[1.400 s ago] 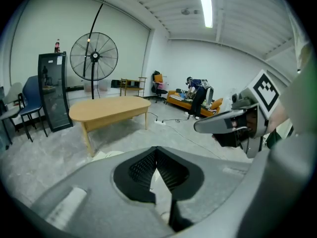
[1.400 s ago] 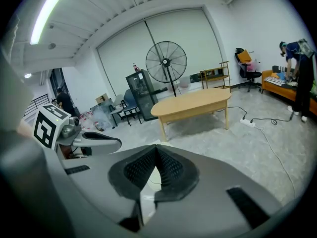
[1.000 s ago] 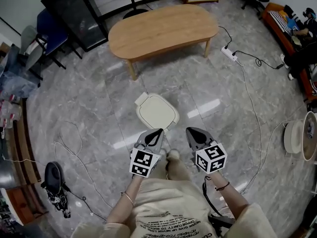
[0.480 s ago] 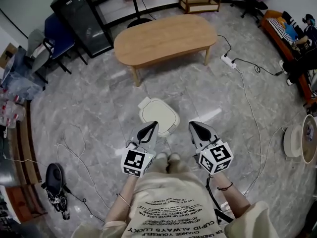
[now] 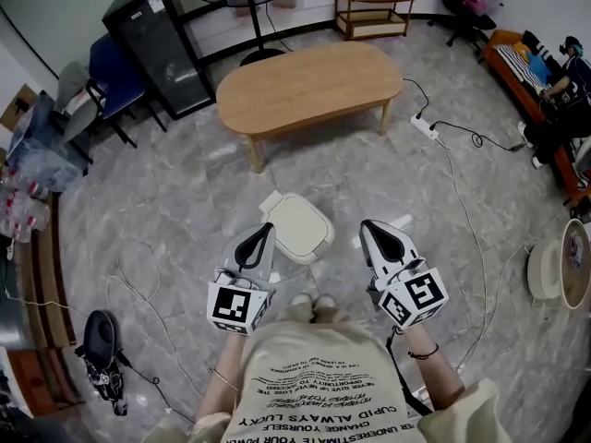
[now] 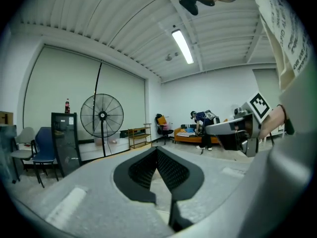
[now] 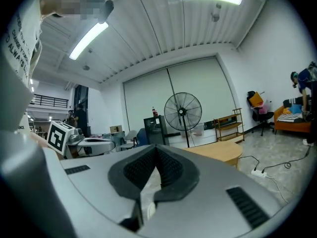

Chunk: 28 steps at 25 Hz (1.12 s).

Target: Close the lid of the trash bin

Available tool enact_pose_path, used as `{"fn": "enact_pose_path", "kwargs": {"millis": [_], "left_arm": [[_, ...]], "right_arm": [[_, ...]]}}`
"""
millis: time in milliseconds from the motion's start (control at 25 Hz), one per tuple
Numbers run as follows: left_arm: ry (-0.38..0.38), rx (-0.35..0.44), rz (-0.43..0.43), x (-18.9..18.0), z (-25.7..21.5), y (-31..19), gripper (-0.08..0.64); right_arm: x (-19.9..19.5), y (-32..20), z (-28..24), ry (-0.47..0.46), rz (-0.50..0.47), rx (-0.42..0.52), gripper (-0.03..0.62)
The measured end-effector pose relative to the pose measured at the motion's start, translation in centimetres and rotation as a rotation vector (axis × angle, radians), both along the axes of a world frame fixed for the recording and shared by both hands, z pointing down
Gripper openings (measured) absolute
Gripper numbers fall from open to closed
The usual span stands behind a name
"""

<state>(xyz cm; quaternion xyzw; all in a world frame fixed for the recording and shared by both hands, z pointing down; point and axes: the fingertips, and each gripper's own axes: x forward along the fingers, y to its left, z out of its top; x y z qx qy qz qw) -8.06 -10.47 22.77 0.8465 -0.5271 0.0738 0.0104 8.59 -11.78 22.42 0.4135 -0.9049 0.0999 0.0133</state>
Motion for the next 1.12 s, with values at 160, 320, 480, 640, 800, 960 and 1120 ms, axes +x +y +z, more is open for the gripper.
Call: {"fn": "enact_pose_path", "kwargs": {"millis": [160,320,480,640,800,960,1120], "left_arm": [[0.016,0.032,-0.044,-1.4,-1.2,0.1,0.023],[0.034,0.057,-0.078,-2.3,-1.9,0.3,0.023],[0.037,0.068,-0.094,-2.6,-2.0,0.5,0.023],[0.036,0.067,-0.108,-3.1,-1.8,0.8,0.023],[0.032,0.065,-0.112,-3.2,-1.8,0.8,0.023],[0.032,0.059,-0.112,-3.1,-1.8,1.0,0.023],[0.027,0.055,-0.110,-2.9,-1.8,1.2,0.023]], "right_arm": [[0.3,-0.3,-1.7,-0.021,0.014,0.047,0.005],[0.7,-0.5,-2.6,-0.035,0.037,0.075,0.005],[1.4,-0.6,-2.8,-0.050,0.069,0.079,0.005],[1.6,-0.6,-2.6,-0.059,0.087,0.070,0.005],[1.6,-0.6,-2.5,-0.057,0.092,0.067,0.005],[1.5,-0.4,-2.6,-0.042,0.091,0.067,0.005],[1.4,-0.1,-2.6,-0.039,0.086,0.069,0.005]]}}
